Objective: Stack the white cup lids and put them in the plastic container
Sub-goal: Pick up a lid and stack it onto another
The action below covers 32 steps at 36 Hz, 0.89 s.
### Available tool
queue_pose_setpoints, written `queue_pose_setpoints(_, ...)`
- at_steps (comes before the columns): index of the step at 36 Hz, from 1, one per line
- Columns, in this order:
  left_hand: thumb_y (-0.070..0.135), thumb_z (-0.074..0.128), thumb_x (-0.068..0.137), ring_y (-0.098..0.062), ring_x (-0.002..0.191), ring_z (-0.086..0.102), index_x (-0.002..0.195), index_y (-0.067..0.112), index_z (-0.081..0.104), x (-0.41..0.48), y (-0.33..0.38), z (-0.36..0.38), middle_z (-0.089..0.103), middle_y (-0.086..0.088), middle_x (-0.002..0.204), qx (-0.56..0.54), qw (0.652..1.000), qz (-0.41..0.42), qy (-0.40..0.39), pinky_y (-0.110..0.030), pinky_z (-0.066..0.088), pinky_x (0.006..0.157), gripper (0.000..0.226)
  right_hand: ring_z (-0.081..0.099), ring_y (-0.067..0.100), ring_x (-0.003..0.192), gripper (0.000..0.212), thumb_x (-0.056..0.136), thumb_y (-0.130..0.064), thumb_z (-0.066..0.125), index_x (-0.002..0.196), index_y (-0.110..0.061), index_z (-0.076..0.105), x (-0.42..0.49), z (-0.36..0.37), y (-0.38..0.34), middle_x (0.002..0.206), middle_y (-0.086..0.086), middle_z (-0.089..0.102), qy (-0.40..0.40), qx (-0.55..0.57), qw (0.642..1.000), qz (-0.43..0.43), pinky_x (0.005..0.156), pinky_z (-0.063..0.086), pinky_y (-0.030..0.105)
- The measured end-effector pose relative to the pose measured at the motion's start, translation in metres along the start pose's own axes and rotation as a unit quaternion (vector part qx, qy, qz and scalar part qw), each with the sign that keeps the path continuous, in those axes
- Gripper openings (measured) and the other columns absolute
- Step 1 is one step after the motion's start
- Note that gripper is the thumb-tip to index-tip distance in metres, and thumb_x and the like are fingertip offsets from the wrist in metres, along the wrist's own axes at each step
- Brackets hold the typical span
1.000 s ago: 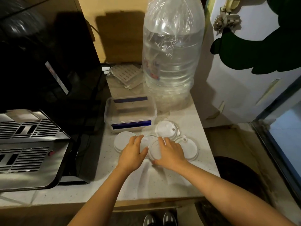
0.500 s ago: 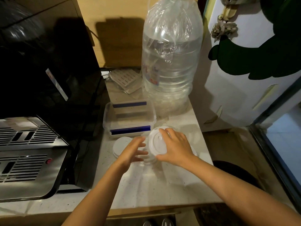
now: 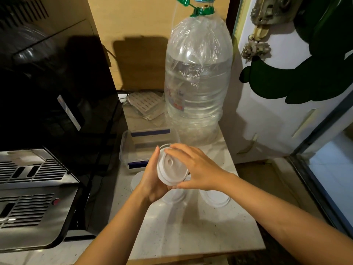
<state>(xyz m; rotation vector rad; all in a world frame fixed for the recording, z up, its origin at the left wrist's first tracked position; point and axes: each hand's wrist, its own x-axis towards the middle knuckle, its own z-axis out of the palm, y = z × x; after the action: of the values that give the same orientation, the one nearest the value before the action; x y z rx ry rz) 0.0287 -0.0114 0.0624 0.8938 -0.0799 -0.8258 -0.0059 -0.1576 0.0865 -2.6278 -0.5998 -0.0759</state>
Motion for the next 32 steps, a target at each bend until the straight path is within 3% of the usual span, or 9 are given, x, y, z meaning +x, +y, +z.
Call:
queue_pose_setpoints(5, 0.048, 0.04, 0.076, -0.021, 0.079, 0.071, 0.087, 0.019, 0.075, 0.001, -0.002, -0.004, 0.073, -0.008, 0.089, -0.023, 0.999, 0.024, 0.012, -0.035, 0.057, 0.063, 0.046, 0.017, 0.011, 0.136, 0.097, 0.069, -0.037, 0.077, 0.143, -0.027, 0.014, 0.004, -0.007, 0.005, 0.151, -0.005, 0.016, -0.035, 0.034, 0.999, 0.021, 0.106, 0.013, 0.023)
queue_pose_setpoints(8, 0.048, 0.043, 0.075, -0.029, 0.086, 0.068, 0.097, 0.017, 0.068, 0.0, -0.002, -0.01, 0.071, -0.013, 0.095, -0.031, 0.999, 0.018, 0.025, -0.045, 0.056, 0.068, 0.045, 0.013, 0.011, 0.138, 0.103, 0.069, -0.033, 0.078, 0.144, -0.029, 0.008, 0.006, -0.014, 0.015, 0.153, -0.005, 0.007, -0.027, 0.107, 0.99, 0.084, 0.109, 0.019, 0.027)
queue_pose_setpoints(12, 0.052, 0.071, 0.055, -0.037, 0.09, 0.068, 0.091, 0.023, 0.07, -0.001, -0.003, -0.017, 0.073, -0.015, 0.094, -0.044, 0.998, 0.033, 0.01, -0.048, 0.054, 0.071, 0.046, 0.016, 0.017, 0.139, 0.104, 0.069, -0.027, 0.079, 0.145, -0.025, 0.006, 0.009, -0.016, 0.042, 0.153, -0.001, 0.006, -0.012, 0.141, 0.978, 0.151, 0.11, 0.026, 0.032)
queue_pose_setpoints(15, 0.048, 0.084, 0.034, -0.039, 0.089, 0.068, 0.087, 0.023, 0.073, 0.0, -0.004, -0.022, 0.073, -0.016, 0.093, -0.064, 0.997, 0.027, 0.011, -0.049, 0.055, 0.069, 0.06, 0.017, 0.021, 0.14, 0.105, 0.071, -0.025, 0.077, 0.145, -0.024, 0.004, 0.009, -0.007, 0.067, 0.154, 0.001, 0.002, -0.035, 0.126, 0.971, 0.202, 0.109, 0.028, 0.034)
queue_pose_setpoints(18, 0.048, 0.085, 0.03, -0.038, 0.088, 0.069, 0.087, 0.023, 0.074, 0.0, -0.005, -0.026, 0.073, -0.014, 0.093, -0.069, 0.997, 0.006, 0.029, -0.047, 0.056, 0.069, 0.063, 0.015, 0.022, 0.141, 0.106, 0.07, -0.025, 0.078, 0.145, -0.022, 0.004, 0.009, 0.01, 0.088, 0.155, 0.002, 0.003, -0.07, 0.102, 0.963, 0.238, 0.11, 0.027, 0.035)
queue_pose_setpoints(23, 0.047, 0.086, 0.03, -0.04, 0.091, 0.068, 0.122, 0.022, 0.05, -0.001, -0.003, -0.035, 0.059, -0.019, 0.116, -0.085, 0.994, -0.005, 0.064, -0.049, 0.057, 0.068, 0.102, 0.011, 0.024, 0.142, 0.105, 0.068, -0.023, 0.079, 0.145, -0.019, 0.008, 0.012, 0.038, 0.104, 0.155, 0.005, 0.008, -0.137, 0.073, 0.953, 0.26, 0.113, 0.023, 0.039)
queue_pose_setpoints(32, 0.047, 0.086, 0.025, -0.039, 0.099, 0.061, 0.107, 0.021, 0.062, -0.007, -0.002, -0.043, 0.062, -0.018, 0.111, -0.089, 0.99, -0.025, 0.104, -0.049, 0.055, 0.07, 0.09, 0.027, 0.028, 0.133, 0.099, 0.066, -0.034, 0.078, 0.142, -0.016, 0.018, 0.024, 0.066, 0.102, 0.148, 0.006, 0.026, -0.198, -0.041, 0.952, 0.23, 0.105, 0.035, 0.04)
